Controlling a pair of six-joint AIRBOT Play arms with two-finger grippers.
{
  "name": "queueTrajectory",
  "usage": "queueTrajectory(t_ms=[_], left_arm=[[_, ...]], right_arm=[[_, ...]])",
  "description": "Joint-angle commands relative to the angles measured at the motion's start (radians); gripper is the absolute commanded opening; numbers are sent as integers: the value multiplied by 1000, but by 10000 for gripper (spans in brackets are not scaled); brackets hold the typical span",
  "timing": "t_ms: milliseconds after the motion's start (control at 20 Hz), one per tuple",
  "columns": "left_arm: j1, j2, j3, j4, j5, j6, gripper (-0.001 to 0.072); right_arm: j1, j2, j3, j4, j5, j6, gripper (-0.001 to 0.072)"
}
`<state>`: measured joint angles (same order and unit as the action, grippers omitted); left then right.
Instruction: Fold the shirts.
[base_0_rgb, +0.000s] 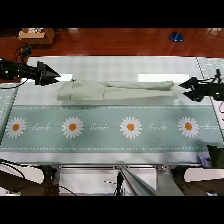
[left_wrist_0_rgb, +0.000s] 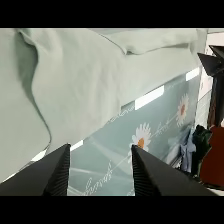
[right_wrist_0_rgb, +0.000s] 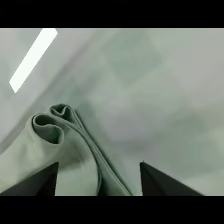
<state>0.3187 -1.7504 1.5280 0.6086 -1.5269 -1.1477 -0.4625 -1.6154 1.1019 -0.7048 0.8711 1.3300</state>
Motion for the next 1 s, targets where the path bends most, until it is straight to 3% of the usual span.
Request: queueTrajectory(t_ms=[0, 200, 300, 350, 400, 500, 550, 650, 700, 950], left_arm=[[-28, 1, 1, 0, 1, 13, 449], [-44, 1, 1, 0, 29, 13, 449], [-49, 1, 1, 0, 40, 13, 448], [-51, 1, 1, 0, 42, 13, 448], [-54, 1, 1, 0, 42, 13, 448], [-58, 1, 1, 0, 42, 13, 294], [-62, 1, 1, 0, 42, 13, 291], [-79, 1, 1, 0, 43, 13, 74], [-95, 1, 1, -4, 53, 13, 39], [-243, 0, 1, -56, 178, 13, 39]], right_arm=[[64, -86, 0, 143, -21, -53, 582], [179, -140, 0, 310, -139, -120, 561], [229, -140, 0, 346, -228, -127, 350], [240, -138, 1, 375, -248, -140, 158], [242, -129, 1, 391, -247, -158, 39], [241, -85, 1, 384, -242, -200, 25], [237, -53, 1, 375, -233, -212, 25], [233, 20, 1, 326, -208, -213, 25], [233, 60, 1, 296, -194, -210, 25], [234, 240, 1, 220, -83, -158, 24]])
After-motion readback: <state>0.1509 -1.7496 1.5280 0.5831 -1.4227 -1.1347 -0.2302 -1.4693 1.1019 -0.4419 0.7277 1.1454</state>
